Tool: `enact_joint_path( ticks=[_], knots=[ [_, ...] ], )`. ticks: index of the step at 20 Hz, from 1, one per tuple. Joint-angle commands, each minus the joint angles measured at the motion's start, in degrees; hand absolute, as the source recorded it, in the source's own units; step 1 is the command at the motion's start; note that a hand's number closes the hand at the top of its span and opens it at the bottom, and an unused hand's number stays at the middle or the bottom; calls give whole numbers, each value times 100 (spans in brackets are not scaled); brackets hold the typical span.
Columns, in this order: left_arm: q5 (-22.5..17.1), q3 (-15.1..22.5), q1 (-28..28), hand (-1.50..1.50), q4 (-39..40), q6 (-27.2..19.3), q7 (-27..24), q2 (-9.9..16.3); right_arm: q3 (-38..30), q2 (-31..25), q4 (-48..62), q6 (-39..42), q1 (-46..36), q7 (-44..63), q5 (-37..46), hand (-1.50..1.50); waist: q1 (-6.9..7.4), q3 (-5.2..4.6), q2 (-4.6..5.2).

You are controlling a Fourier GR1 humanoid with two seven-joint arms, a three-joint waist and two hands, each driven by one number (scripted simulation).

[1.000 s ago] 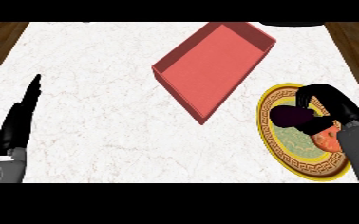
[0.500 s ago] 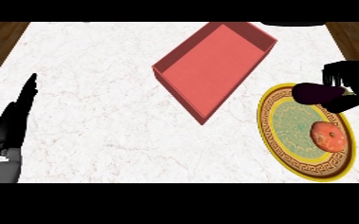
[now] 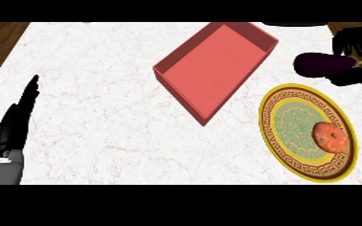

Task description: Pick the eggplant from the plate and place it in the cardboard box

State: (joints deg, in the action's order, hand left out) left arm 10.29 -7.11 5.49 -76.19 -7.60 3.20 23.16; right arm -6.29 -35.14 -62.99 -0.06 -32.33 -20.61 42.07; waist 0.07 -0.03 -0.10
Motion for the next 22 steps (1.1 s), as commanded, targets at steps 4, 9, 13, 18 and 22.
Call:
enact_joint_path(
  ticks=[4, 9, 13, 18, 22],
  knots=[
    [215, 156, -85, 0, -274, -146, 146, -253, 254, 669, -438, 676, -669, 593, -292, 150, 50, 2, 7],
    [271, 109, -13, 0, -91, -190, -39, -305, 305, 1366, -668, 1016, -1349, 1766, -535, 150, 53, -1, 6],
    [216, 25, 166, 0, 166, -75, -90, -291, 226, 1751, 29, 956, -2154, 2118, -583, 150, 73, -1, 29],
    [275, 109, 58, 0, -383, 14, 331, -267, 30, 2094, 1485, 363, -2738, 2014, -443, 150, 164, 5, 43],
    [234, -20, 124, 0, -78, 90, 32, -213, -76, 2329, 2511, 90, -3482, 1978, -383, 150, 182, 1, 62]
  ],
)
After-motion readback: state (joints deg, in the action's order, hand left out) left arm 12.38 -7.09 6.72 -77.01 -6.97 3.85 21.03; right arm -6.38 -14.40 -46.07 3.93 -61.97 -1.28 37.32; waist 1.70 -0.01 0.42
